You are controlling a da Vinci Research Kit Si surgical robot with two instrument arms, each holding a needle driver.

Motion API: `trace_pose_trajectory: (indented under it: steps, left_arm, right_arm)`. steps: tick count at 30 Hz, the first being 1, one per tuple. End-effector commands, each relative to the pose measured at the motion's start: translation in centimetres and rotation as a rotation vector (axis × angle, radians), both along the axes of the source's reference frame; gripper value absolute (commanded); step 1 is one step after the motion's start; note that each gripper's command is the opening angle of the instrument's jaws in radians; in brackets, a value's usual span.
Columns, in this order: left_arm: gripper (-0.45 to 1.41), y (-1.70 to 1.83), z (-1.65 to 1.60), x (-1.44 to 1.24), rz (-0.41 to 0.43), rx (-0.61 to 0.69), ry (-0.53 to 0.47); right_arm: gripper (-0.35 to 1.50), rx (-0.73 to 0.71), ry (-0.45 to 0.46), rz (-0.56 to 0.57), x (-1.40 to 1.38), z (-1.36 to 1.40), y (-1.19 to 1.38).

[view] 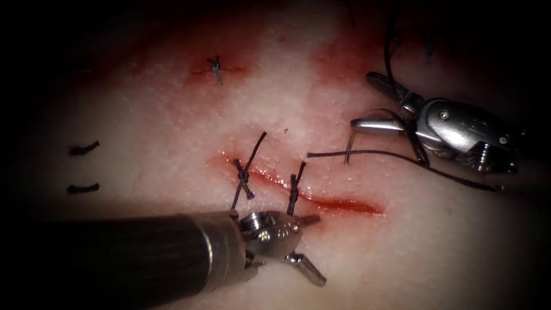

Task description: Wound Closure

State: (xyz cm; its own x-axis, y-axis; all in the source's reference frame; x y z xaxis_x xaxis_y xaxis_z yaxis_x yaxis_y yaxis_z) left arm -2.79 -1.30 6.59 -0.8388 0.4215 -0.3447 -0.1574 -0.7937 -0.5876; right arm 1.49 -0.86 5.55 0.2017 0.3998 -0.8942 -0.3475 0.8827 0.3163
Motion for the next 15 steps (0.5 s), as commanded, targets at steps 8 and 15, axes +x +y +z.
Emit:
trace_pose_trajectory:
  steps: [8,15]
  left_arm:
    - [0.94,-0.05,0.06,-0.05,0.002,0.001,-0.002]
    - [0.94,-0.04,0.05,-0.03,0.004,0.003,-0.003]
  right_arm:
    - [1.48,-0.288,0.133,-0.046,-0.02,0.10,-0.09]
    - [1.46,-0.385,0.160,-0.004,-0.01,-0.01,-0.17]
